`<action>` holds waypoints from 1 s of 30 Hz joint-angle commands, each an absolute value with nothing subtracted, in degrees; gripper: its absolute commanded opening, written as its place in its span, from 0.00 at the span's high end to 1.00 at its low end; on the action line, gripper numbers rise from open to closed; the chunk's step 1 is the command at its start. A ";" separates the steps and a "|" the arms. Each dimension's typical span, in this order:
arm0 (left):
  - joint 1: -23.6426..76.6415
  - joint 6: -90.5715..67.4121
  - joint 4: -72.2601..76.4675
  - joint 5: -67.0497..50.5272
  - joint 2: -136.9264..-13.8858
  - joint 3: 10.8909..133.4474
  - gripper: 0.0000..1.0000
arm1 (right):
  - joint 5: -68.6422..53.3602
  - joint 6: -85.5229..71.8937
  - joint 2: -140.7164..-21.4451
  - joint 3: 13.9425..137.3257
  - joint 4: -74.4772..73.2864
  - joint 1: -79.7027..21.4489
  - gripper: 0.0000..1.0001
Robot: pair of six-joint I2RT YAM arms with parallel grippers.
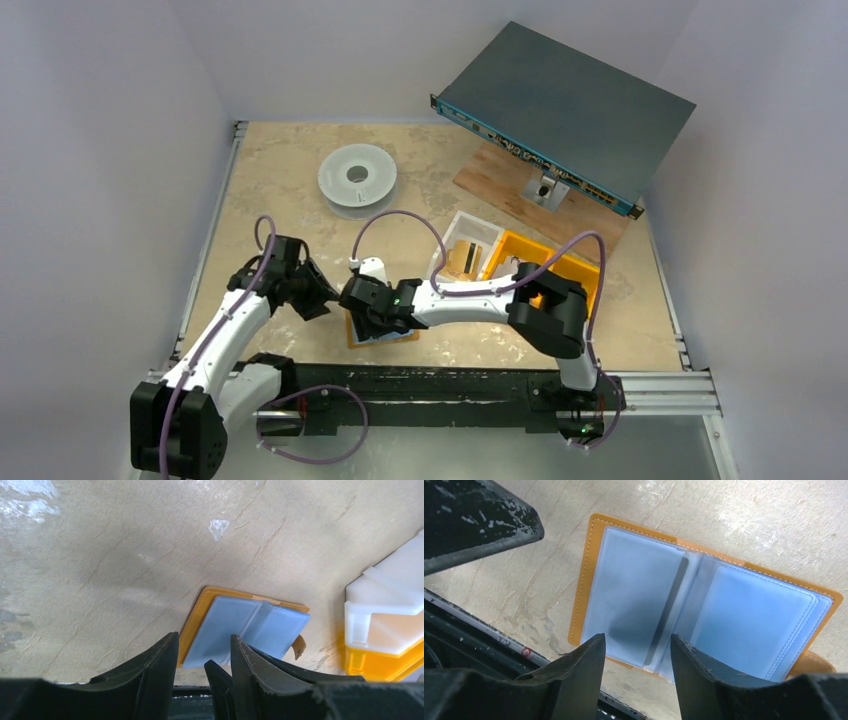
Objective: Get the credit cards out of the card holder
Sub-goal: Remove the credit card from the card holder.
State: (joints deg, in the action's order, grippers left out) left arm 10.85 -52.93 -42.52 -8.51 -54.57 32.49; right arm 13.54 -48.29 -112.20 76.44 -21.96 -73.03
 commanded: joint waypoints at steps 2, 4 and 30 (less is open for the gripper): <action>5.68 -48.32 -41.44 -15.79 -56.81 34.63 0.58 | 22.09 -46.43 -114.07 83.65 -28.73 -74.81 0.49; 5.00 -48.10 -40.90 -16.48 -57.12 34.47 0.58 | 23.54 -46.18 -114.94 85.13 -30.23 -75.41 0.48; 4.90 -46.19 -35.22 -21.64 -59.53 29.24 0.59 | 9.86 -48.41 -117.52 73.80 -20.03 -72.34 0.79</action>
State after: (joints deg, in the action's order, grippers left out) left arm 5.26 -48.21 -37.93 -18.94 -58.76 30.20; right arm 17.98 -46.28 -116.60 80.38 -23.64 -74.00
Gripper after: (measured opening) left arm 0.419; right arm 0.240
